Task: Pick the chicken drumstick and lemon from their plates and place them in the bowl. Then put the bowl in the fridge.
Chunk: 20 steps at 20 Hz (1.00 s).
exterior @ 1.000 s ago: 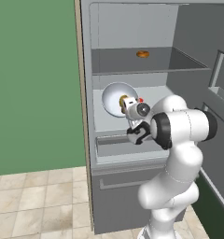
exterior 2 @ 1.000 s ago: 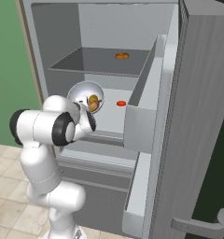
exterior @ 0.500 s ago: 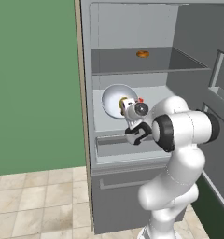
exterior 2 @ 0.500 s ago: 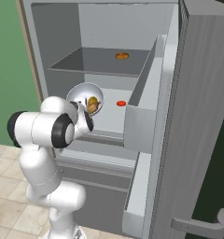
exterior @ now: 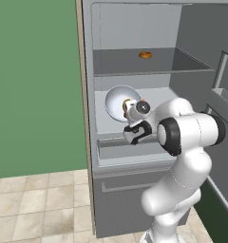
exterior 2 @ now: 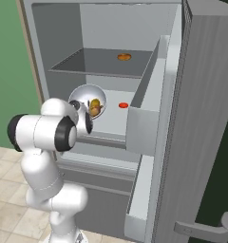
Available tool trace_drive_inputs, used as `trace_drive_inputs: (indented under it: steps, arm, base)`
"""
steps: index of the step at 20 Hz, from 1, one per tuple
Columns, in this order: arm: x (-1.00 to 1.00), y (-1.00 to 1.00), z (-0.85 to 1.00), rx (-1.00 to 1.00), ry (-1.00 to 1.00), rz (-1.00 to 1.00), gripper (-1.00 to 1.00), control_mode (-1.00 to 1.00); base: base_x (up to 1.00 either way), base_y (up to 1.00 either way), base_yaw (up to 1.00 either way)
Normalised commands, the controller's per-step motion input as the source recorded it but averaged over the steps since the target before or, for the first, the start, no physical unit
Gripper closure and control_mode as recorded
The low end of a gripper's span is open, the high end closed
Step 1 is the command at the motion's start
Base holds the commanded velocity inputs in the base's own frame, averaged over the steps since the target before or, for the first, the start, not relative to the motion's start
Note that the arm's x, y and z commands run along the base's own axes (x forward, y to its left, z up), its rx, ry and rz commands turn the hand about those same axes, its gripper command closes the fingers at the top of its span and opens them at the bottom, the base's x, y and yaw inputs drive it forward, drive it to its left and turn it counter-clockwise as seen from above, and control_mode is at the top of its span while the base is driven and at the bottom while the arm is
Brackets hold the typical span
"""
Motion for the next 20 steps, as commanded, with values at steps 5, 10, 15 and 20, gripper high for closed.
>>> trace_drive_inputs:
  steps: [5,10,15,20]
  arm:
    - [0.14,-0.14,0.39,0.00,0.08,0.00,1.00,-1.00]
    - [0.01,-0.15,0.29,0.00,0.02,0.00,1.00,-1.00]
    - [0.00,-0.07,0.14,0.00,0.00,0.02,1.00,-1.00]
    - [0.00,0.00,0.14,0.00,0.03,0.03,1.00,-1.00]
  base:
    - [0.00,0.00,0.00]
    - [0.00,0.00,0.00]
    - [0.00,0.00,0.00]
    - [0.00,0.00,0.00]
